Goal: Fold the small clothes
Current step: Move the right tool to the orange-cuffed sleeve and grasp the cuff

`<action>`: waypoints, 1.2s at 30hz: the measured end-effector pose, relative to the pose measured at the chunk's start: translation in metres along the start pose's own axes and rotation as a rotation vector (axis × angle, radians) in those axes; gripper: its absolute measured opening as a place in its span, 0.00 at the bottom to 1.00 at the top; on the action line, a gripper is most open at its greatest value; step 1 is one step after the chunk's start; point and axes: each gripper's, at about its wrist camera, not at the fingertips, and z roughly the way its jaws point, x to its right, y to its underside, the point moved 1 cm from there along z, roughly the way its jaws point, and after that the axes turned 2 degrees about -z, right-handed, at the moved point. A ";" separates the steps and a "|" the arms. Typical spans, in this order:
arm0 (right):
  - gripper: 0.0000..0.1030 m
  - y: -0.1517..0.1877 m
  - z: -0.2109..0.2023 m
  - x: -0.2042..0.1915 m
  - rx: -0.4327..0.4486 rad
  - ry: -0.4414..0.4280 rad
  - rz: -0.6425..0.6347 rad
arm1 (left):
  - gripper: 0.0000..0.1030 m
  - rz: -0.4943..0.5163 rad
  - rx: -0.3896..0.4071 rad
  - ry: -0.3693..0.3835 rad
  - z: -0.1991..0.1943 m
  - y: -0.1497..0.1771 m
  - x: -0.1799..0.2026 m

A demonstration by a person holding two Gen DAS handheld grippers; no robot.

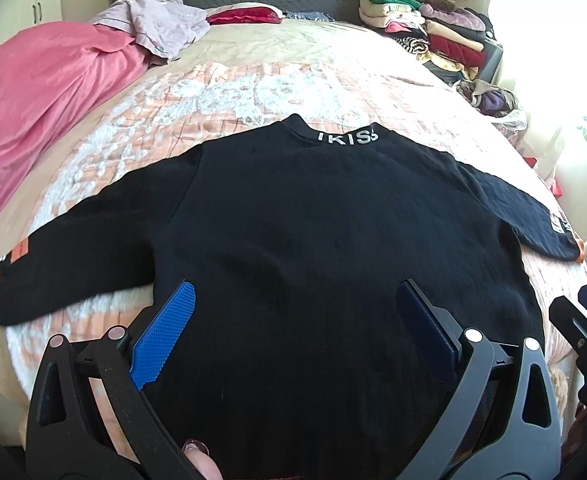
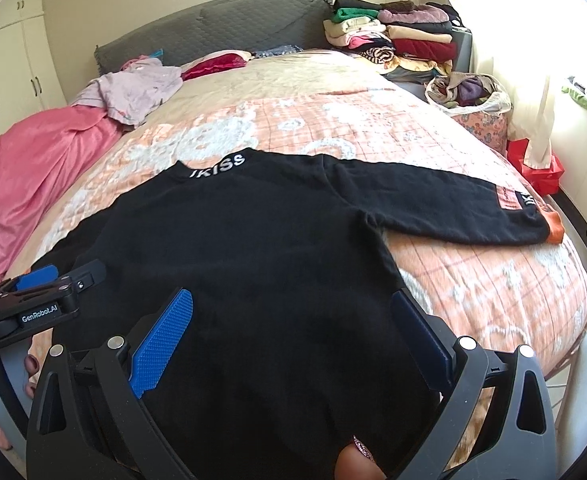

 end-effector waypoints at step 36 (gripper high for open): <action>0.96 -0.028 0.085 0.234 -0.083 0.257 0.552 | 0.92 0.106 -0.100 0.076 0.098 -0.071 0.074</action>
